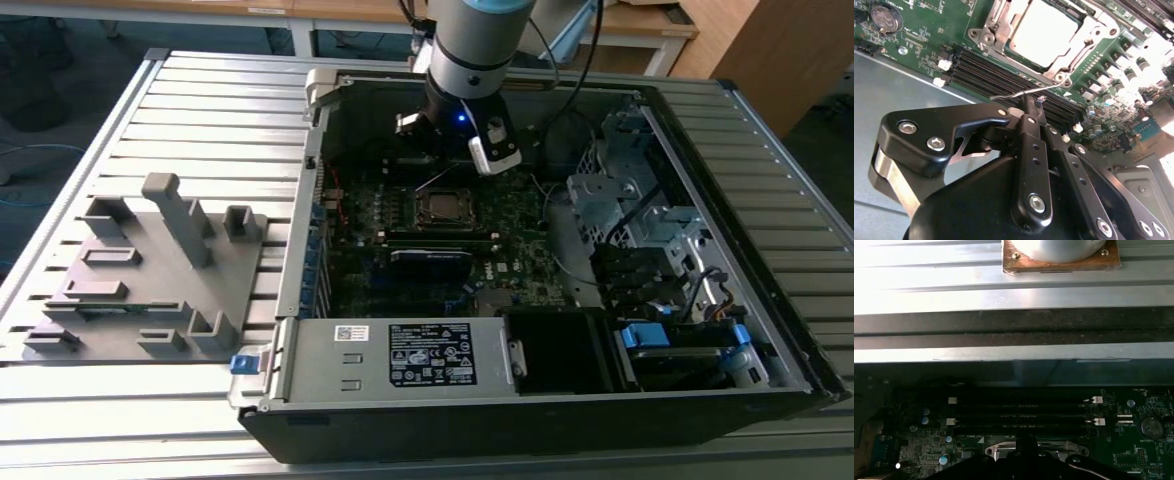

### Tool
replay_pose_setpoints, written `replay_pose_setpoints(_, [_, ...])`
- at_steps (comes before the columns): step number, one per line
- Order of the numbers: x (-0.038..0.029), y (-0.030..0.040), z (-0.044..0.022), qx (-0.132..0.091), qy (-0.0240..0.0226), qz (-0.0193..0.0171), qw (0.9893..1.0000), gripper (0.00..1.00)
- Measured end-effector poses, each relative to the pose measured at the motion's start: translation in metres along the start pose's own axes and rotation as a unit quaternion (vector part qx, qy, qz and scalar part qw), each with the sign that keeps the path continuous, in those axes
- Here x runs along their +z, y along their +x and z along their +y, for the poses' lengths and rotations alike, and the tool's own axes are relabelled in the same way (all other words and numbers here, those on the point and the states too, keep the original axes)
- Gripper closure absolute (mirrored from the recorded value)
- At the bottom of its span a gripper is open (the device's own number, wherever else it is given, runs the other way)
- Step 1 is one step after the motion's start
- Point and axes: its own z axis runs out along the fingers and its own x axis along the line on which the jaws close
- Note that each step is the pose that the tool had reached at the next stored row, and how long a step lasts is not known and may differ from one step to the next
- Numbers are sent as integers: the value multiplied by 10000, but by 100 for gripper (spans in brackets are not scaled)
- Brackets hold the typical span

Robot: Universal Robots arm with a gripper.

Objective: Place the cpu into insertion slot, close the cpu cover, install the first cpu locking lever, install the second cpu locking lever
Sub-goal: 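Install the first cpu locking lever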

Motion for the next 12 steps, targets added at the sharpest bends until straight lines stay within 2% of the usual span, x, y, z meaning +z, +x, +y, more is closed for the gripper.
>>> replay_pose_setpoints(12, [19,-20,-4,0,-1,-1,10000,90])
